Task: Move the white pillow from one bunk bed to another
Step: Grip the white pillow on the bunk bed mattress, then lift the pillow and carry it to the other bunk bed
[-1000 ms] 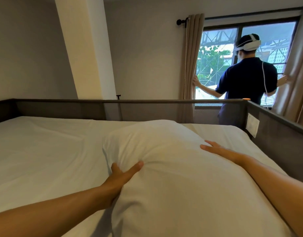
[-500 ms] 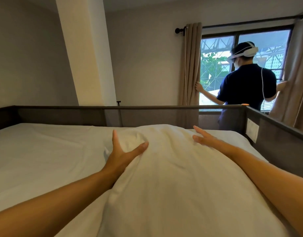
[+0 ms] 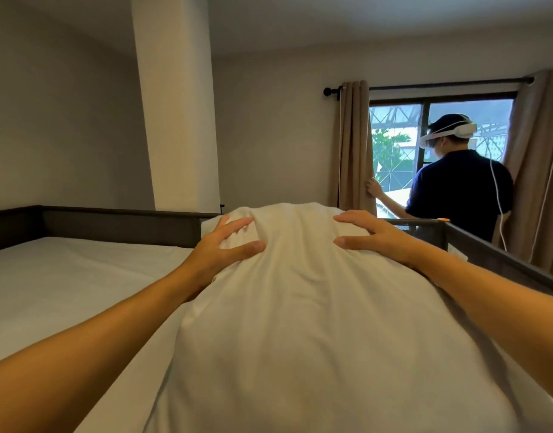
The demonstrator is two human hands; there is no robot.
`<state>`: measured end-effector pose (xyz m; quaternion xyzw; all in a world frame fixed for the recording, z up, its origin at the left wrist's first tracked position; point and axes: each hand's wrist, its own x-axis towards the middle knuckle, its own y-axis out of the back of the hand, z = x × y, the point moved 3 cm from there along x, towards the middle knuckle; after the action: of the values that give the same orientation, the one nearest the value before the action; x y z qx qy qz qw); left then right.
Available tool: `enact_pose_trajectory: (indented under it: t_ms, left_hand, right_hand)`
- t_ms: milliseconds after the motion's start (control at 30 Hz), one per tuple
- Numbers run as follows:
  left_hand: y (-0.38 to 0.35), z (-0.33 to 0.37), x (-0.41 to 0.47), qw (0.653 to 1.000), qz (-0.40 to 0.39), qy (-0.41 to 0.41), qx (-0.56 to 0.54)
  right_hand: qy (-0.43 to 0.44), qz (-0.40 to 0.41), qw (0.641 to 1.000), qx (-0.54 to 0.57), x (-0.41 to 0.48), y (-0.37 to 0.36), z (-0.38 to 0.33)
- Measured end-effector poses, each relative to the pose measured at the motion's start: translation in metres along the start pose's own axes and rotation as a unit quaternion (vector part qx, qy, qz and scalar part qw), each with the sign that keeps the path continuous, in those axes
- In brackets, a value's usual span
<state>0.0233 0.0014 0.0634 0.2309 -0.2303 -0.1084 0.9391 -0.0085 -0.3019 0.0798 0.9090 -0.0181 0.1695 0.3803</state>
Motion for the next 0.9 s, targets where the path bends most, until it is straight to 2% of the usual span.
enact_pose_trajectory:
  t_ms: [167,367,633,900]
  left_hand:
    - [0.026,0.022,-0.015,0.996,0.013,-0.082,0.002]
    - [0.063,0.041,-0.039,0.984,0.066,-0.164,0.038]
    - [0.134,0.057,-0.071,0.973,0.086,-0.204,0.068]
    - [0.218,0.081,-0.103,0.955,0.154,-0.224,0.119]
  right_hand:
    - [0.060,0.064,0.996,-0.031,-0.014,0.011,-0.045]
    - [0.116,0.098,0.987,-0.061,-0.036,0.007,-0.095]
    - [0.159,0.112,0.978,-0.069,-0.046,-0.023,-0.163]
    - [0.259,0.118,0.957,-0.056,-0.027,-0.030,-0.257]
